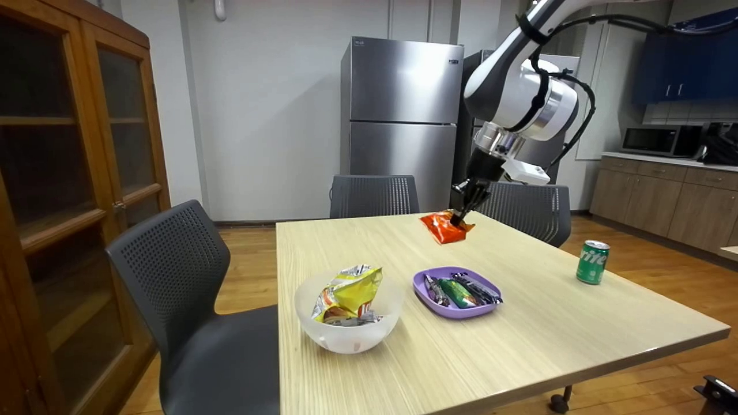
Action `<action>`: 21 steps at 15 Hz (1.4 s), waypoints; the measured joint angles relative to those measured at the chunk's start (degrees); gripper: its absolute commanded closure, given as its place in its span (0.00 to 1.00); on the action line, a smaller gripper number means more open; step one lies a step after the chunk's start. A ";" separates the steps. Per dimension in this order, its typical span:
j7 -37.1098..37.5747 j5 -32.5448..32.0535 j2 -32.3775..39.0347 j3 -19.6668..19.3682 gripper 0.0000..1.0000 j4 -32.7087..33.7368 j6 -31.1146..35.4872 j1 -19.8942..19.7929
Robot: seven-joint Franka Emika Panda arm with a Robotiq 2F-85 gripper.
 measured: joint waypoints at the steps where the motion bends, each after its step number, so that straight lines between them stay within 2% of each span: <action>1: -0.78 0.19 0.02 0.31 1.00 0.00 0.00 0.31; 11: -2.82 0.91 -1.48 1.15 1.00 -0.03 -0.07 4.11; 21: 4.75 -0.09 -6.08 0.83 1.00 -1.63 0.00 13.02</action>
